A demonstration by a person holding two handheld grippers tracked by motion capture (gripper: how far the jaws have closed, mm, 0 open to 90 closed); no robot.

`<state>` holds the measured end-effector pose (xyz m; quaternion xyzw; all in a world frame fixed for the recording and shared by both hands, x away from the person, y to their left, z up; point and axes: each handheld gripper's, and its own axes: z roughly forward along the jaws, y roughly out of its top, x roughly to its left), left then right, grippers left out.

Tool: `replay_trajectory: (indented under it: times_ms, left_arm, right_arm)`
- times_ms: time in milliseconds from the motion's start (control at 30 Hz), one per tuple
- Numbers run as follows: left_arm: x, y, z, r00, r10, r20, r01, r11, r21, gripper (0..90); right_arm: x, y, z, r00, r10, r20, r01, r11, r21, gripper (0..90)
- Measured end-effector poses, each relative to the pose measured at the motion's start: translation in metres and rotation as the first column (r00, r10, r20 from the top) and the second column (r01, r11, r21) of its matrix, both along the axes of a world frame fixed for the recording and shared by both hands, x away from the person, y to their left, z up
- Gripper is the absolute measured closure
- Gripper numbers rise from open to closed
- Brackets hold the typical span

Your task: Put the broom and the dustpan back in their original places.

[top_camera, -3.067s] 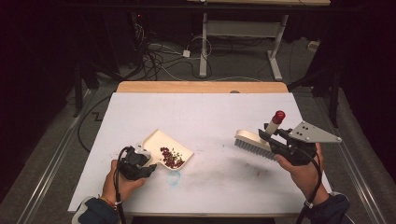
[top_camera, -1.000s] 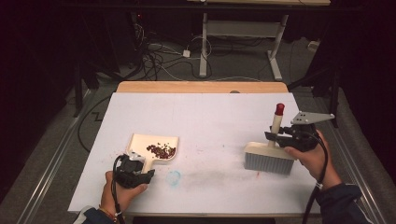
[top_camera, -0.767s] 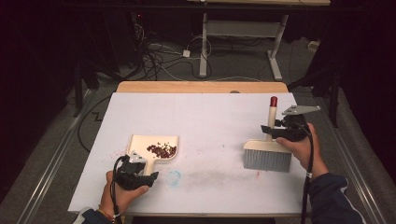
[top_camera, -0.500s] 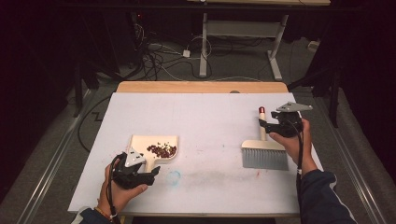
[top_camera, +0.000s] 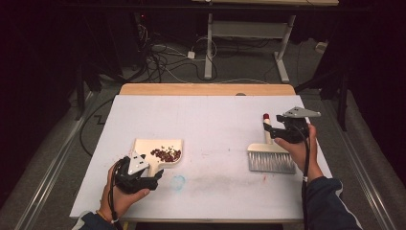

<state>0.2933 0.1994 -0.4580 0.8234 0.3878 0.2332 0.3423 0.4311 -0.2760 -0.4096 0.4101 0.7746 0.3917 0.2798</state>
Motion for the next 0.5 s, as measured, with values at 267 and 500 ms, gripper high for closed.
replay_trajectory:
  times_ms: [267,500]
  left_arm:
    - [-0.007,-0.007,-0.001,0.9982,-0.035,0.049,0.035,0.9994,0.004,19.8]
    - [-0.009,-0.010,-0.001,0.9960,-0.060,0.067,0.060,0.9982,0.004,19.7]
  right_arm:
    - [-0.007,0.001,0.004,0.9982,-0.043,0.042,0.041,0.9982,0.043,23.7]
    - [-0.016,0.001,0.013,0.9973,-0.020,0.070,0.013,0.9950,0.099,20.1]
